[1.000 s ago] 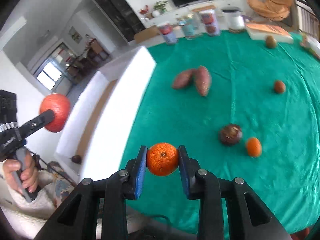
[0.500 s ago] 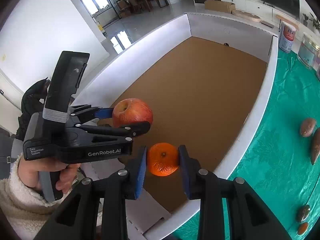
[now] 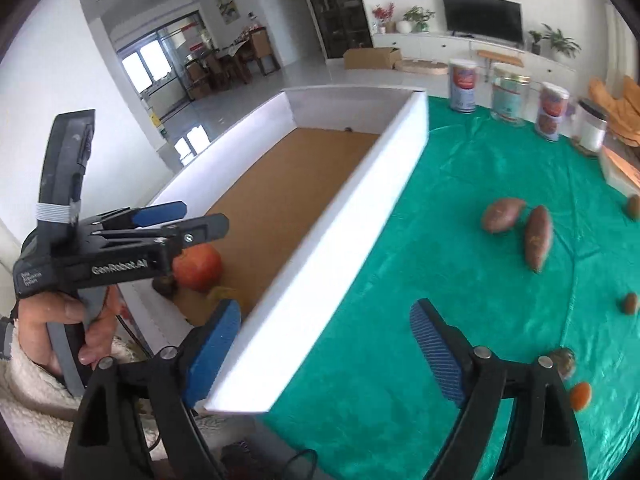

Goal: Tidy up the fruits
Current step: 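Release the apple and orange into the cardboard box with both tools, then withdraw both open tools from the box back over the table, then lower the left tool around a reddish sweet potato and close it, then lift the sweet potato with the left tool while the right tool approaches an orange, then grasp the orange with the right tool while the left tool carries the sweet potato to the box, then open both tools over the box to drop the sweet potato and orange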

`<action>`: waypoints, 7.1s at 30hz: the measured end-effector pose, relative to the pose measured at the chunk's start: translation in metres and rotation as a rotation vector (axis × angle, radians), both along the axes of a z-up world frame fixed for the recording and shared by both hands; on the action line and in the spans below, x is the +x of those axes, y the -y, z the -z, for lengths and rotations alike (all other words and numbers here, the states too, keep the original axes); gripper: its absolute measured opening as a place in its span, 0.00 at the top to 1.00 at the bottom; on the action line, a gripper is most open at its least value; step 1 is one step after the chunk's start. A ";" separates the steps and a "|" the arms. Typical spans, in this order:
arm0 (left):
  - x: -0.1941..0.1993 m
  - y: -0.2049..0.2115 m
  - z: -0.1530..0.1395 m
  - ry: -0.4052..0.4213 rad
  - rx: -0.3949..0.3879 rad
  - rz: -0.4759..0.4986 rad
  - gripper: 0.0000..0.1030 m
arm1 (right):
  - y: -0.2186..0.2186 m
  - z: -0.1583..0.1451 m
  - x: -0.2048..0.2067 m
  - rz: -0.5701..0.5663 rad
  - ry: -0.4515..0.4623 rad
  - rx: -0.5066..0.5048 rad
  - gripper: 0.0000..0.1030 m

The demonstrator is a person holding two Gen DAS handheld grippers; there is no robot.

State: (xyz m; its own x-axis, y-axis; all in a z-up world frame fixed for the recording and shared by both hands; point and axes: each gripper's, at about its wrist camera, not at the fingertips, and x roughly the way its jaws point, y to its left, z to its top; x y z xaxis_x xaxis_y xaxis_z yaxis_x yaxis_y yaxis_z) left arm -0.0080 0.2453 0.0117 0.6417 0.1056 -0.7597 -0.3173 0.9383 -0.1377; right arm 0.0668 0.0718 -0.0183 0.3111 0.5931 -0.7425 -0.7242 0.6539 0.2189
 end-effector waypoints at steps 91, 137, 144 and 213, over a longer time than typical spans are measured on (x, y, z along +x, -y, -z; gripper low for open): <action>0.199 0.171 0.083 -0.063 -0.071 0.244 0.07 | 0.270 0.054 0.047 0.774 0.172 -0.178 0.02; 0.117 0.184 0.114 -0.226 0.114 0.278 0.47 | 0.264 0.059 0.049 0.779 0.168 -0.234 0.01; 0.117 0.186 0.115 -0.233 0.122 0.282 0.47 | 0.264 0.059 0.048 0.781 0.164 -0.227 0.01; 0.003 -0.085 0.064 -0.206 -0.159 -0.166 0.59 | -0.171 0.027 0.021 -0.226 -0.158 -0.066 0.73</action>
State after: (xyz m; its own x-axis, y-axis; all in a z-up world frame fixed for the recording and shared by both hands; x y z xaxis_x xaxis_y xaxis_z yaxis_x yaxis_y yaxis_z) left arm -0.0049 0.3300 -0.0521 0.4560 0.0652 -0.8876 -0.5007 0.8433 -0.1954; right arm 0.0880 0.2431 -0.0455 0.0540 0.5833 -0.8105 -0.8136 0.4963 0.3030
